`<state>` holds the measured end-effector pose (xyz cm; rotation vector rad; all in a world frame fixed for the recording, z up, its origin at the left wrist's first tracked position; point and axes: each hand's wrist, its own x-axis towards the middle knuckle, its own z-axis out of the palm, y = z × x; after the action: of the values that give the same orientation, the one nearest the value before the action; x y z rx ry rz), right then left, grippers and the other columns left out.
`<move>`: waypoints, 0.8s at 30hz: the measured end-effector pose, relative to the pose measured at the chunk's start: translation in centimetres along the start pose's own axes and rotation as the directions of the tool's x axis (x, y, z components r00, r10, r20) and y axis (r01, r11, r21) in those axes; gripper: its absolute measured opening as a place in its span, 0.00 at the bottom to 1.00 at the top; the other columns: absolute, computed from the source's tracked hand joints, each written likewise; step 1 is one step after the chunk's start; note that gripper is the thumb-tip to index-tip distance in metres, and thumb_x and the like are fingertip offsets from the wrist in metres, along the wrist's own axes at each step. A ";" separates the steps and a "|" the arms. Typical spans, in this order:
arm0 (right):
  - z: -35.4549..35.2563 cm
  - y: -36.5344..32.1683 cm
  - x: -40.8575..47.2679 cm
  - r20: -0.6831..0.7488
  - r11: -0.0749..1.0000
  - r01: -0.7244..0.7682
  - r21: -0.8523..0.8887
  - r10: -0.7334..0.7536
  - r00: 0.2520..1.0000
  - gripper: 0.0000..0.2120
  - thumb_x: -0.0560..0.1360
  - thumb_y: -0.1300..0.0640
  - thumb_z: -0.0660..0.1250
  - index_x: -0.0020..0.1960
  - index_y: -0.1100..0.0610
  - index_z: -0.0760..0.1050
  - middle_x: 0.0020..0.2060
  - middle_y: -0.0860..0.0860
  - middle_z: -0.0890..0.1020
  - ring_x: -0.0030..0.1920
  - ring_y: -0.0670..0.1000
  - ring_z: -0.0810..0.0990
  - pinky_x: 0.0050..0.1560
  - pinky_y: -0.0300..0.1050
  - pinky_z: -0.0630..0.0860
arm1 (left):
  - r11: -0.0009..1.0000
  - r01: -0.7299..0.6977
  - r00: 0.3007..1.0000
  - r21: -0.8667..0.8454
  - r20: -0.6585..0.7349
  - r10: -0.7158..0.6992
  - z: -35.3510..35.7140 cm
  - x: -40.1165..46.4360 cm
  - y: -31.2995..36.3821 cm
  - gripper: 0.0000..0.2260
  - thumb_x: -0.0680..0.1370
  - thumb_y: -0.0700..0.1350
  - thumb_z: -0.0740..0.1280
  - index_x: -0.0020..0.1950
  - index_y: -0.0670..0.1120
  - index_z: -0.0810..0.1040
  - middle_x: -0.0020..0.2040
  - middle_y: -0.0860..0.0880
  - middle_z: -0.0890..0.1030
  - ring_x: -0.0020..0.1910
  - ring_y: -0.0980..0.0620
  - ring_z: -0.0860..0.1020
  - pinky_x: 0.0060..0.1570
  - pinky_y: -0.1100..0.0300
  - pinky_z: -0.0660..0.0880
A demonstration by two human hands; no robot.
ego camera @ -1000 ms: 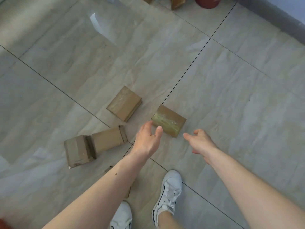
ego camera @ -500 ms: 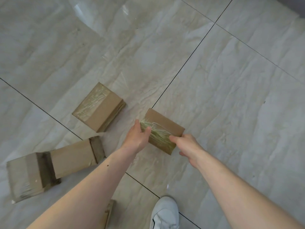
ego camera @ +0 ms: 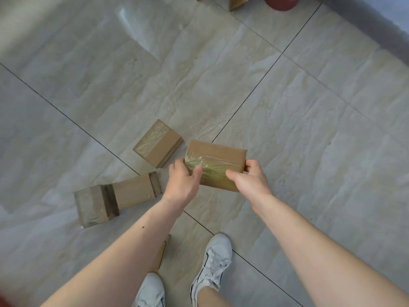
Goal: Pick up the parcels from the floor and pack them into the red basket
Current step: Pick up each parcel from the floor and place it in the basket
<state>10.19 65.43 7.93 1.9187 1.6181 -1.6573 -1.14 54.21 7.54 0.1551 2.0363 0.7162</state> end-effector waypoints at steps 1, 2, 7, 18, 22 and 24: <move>-0.4 -1.1 -1.4 -0.004 1.000 0.021 -0.020 -0.021 1.000 0.20 0.72 0.56 0.72 0.59 0.52 0.68 0.53 0.49 0.77 0.51 0.50 0.77 0.50 0.41 0.70 | 1.000 -0.007 1.000 0.003 -0.029 0.007 -1.0 -1.2 0.7 0.22 0.81 0.52 0.61 0.72 0.43 0.65 0.62 0.48 0.66 0.57 0.49 0.68 0.57 0.56 0.66; -0.6 -2.2 -2.7 -0.009 0.998 0.043 -0.037 -0.043 0.999 0.22 0.71 0.56 0.72 0.61 0.53 0.68 0.54 0.49 0.77 0.51 0.50 0.77 0.50 0.41 0.70 | 1.000 -0.008 0.999 -0.002 -0.054 0.008 -2.1 -2.4 1.5 0.23 0.81 0.52 0.61 0.73 0.43 0.65 0.62 0.48 0.66 0.58 0.48 0.69 0.59 0.55 0.68; -1.1 -7.0 -9.6 -0.021 0.988 0.141 -0.058 -0.142 0.990 0.30 0.68 0.53 0.76 0.65 0.54 0.67 0.58 0.49 0.75 0.53 0.49 0.77 0.50 0.40 0.70 | 0.999 0.006 0.996 -0.051 -0.092 -0.011 -7.8 -7.8 4.1 0.22 0.80 0.55 0.61 0.70 0.46 0.68 0.63 0.48 0.64 0.63 0.43 0.71 0.65 0.46 0.72; 1.7 -10.5 -20.9 -0.055 0.939 0.323 -0.115 -0.331 0.942 0.29 0.68 0.52 0.77 0.64 0.53 0.68 0.60 0.49 0.76 0.56 0.51 0.78 0.58 0.46 0.75 | 0.994 -0.060 0.979 -0.087 -0.198 0.042 -16.2 -16.9 2.9 0.23 0.77 0.55 0.66 0.70 0.51 0.67 0.60 0.49 0.63 0.65 0.42 0.70 0.67 0.46 0.69; 3.3 -10.3 -23.4 -0.003 0.924 0.355 -0.143 -0.359 0.933 0.28 0.68 0.52 0.77 0.63 0.51 0.68 0.60 0.49 0.76 0.58 0.52 0.77 0.61 0.50 0.76 | 0.990 -0.048 0.973 -0.131 -0.232 0.017 -17.9 -19.2 0.7 0.23 0.77 0.55 0.65 0.70 0.51 0.67 0.60 0.49 0.63 0.65 0.42 0.69 0.66 0.45 0.70; 4.1 -10.2 -24.3 0.018 0.914 0.373 -0.159 -0.375 0.927 0.27 0.69 0.52 0.76 0.64 0.52 0.68 0.60 0.49 0.76 0.58 0.52 0.77 0.61 0.51 0.76 | 0.989 -0.039 0.967 -0.145 -0.256 0.001 -18.3 -20.2 -0.4 0.23 0.77 0.55 0.65 0.69 0.51 0.67 0.60 0.48 0.63 0.65 0.42 0.69 0.66 0.45 0.70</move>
<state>4.34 52.06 30.29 1.6201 2.1605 -1.5745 -4.93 38.43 29.49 -0.0041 2.2170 0.9383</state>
